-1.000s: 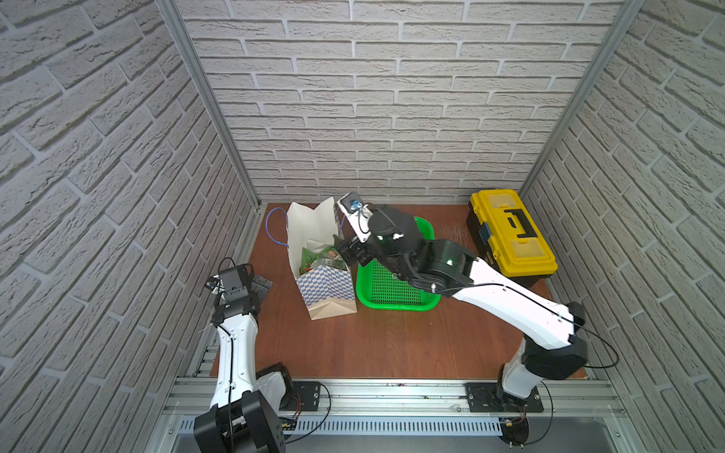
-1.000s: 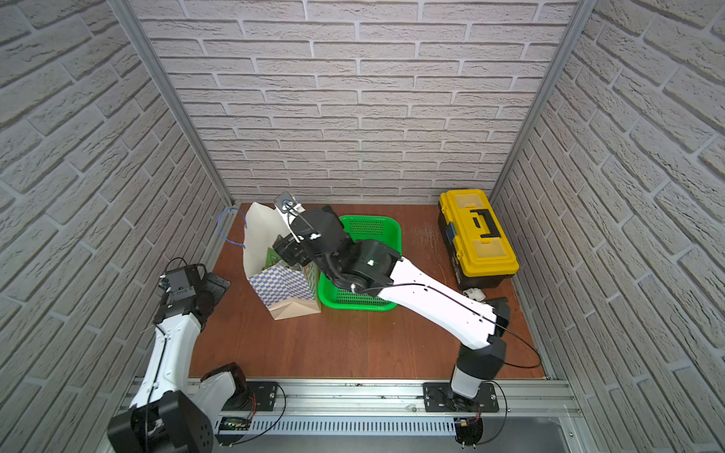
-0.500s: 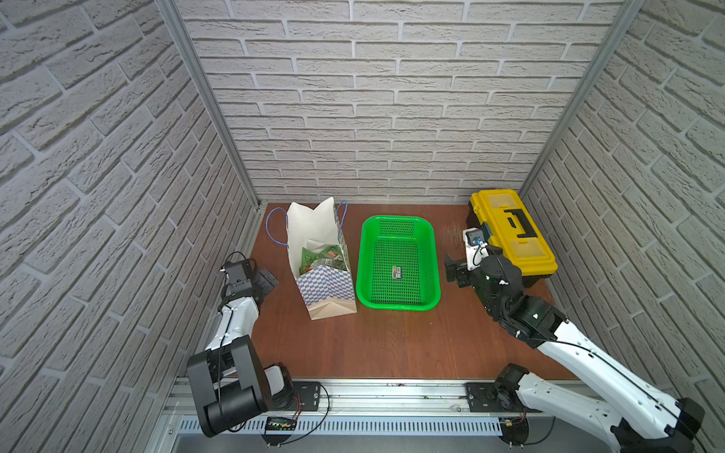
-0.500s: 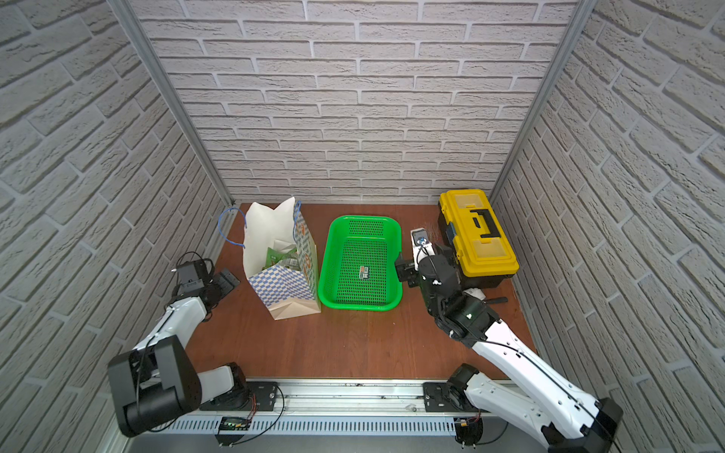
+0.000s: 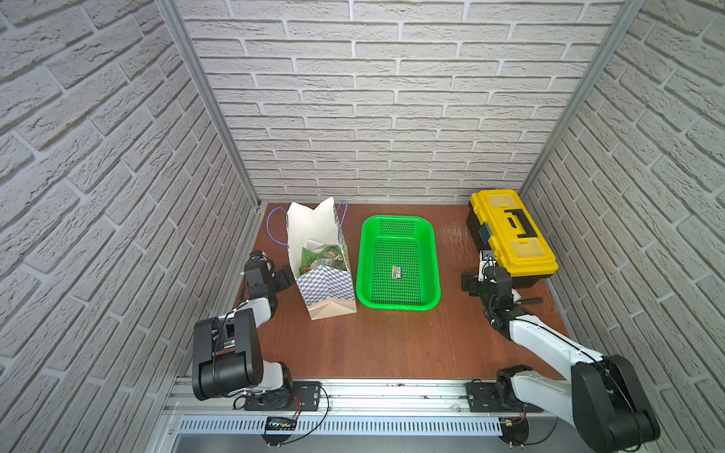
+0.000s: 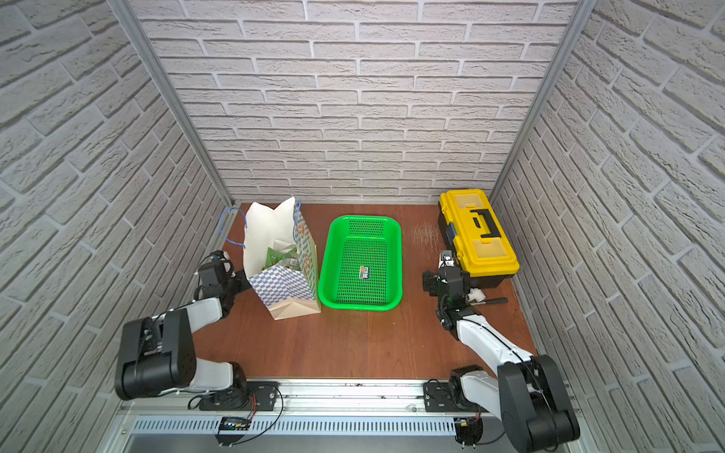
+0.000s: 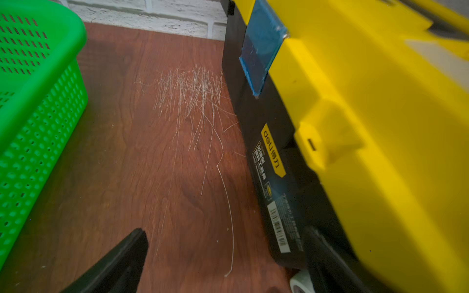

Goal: Place the condiment packets inside the bag
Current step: Reset both arms

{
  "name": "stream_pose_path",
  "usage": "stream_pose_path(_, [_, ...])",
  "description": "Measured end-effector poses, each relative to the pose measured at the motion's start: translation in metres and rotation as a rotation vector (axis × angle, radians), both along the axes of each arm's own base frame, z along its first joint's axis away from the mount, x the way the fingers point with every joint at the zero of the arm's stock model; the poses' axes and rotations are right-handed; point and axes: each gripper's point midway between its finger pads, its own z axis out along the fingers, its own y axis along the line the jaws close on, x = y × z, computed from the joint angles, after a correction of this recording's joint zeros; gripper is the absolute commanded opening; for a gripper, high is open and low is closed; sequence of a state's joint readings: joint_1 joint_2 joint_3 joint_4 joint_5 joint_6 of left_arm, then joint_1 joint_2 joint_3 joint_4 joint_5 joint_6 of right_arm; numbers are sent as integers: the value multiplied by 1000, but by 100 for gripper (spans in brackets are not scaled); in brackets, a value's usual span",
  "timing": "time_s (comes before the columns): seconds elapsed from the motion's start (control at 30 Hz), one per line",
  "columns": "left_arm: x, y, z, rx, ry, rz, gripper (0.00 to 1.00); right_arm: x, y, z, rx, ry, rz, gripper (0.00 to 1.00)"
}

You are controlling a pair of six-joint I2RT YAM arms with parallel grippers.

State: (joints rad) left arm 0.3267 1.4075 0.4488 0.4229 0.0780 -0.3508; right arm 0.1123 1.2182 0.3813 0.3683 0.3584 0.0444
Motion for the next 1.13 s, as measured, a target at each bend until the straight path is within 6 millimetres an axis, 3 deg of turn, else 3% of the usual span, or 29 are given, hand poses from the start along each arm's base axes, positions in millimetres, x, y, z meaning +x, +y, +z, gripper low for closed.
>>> stream_pose_path(0.1, [10,-7,10,42,-46,-39,98,10,-1,-17,4,-1,14,99])
stream_pose_path(0.3, [19,-23,25,167,-133,-111,98,28,6,-10,3,-138,68,99])
stream_pose_path(0.47, [26,-53,15,270,-147,-230,98,30,10,-27,-3,-143,104,99])
stream_pose_path(0.57, [28,-61,1,293,-117,-280,98,31,11,-23,-4,-160,112,99])
stream_pose_path(0.77, [32,-65,2,337,-115,-302,98,42,12,-10,2,-198,119,99])
stream_pose_path(1.13, [32,-64,3,357,-113,-299,98,43,12,-10,11,-194,129,99])
